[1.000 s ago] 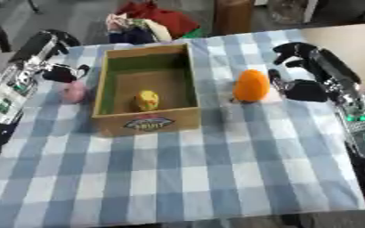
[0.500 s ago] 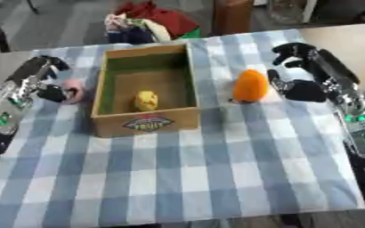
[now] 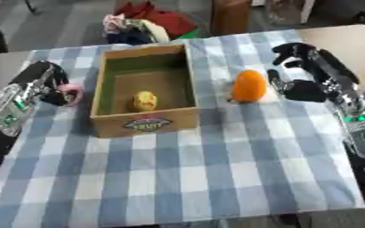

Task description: Pick up objects on the table and place them in the box.

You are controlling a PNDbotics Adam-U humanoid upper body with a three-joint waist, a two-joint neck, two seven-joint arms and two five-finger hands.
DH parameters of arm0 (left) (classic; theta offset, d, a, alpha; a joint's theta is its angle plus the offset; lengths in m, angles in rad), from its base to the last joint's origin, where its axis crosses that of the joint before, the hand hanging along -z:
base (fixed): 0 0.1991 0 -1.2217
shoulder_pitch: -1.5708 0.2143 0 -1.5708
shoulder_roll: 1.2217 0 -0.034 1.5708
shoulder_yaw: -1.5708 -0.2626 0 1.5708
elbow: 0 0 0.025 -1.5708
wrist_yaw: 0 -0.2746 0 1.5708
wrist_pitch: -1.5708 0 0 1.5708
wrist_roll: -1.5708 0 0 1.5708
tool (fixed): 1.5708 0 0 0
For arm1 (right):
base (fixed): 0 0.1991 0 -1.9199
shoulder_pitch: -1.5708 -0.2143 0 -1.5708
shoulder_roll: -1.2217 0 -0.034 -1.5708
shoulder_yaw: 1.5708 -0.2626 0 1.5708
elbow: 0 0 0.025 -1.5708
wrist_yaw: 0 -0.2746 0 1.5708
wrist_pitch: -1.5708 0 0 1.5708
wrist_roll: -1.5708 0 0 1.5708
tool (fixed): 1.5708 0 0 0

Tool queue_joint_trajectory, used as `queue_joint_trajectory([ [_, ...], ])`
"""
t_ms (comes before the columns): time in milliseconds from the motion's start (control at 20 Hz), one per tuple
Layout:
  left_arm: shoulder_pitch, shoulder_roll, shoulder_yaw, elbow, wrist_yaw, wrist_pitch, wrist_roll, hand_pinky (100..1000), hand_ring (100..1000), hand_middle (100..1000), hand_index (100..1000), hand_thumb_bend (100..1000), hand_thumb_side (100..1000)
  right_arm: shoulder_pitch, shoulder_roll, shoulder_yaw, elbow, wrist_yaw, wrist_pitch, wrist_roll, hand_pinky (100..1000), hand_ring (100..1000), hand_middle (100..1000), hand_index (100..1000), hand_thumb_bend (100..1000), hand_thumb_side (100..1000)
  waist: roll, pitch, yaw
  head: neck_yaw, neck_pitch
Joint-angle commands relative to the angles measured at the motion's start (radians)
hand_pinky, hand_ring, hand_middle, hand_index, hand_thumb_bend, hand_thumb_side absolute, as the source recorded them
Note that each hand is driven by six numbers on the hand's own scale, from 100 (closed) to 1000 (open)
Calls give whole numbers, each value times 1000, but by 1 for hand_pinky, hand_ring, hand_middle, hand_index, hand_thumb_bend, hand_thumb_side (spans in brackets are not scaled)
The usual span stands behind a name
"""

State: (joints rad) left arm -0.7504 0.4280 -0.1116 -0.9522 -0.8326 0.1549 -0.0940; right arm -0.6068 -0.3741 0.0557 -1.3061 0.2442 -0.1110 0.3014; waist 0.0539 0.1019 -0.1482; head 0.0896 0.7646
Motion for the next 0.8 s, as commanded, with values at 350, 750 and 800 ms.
queue_joint_trajectory([
  [350,-70,-1,-97,-295,128,-24,1,643,431,407,497,300,100,-18,-17,-3,-8,-2,-2,0,839,922,623,820,158,122,-5,-19,-7,6,-5],
  [750,-98,-84,-176,-208,76,-94,-102,650,461,438,525,314,100,-22,-10,1,-4,-2,-5,6,840,923,624,821,154,122,-12,-18,-17,12,-2],
  [800,-95,-91,-178,-188,70,-103,-107,655,478,459,547,322,100,-21,-10,1,-4,-2,-5,6,840,923,624,821,154,121,-12,-18,-17,11,-2],
])
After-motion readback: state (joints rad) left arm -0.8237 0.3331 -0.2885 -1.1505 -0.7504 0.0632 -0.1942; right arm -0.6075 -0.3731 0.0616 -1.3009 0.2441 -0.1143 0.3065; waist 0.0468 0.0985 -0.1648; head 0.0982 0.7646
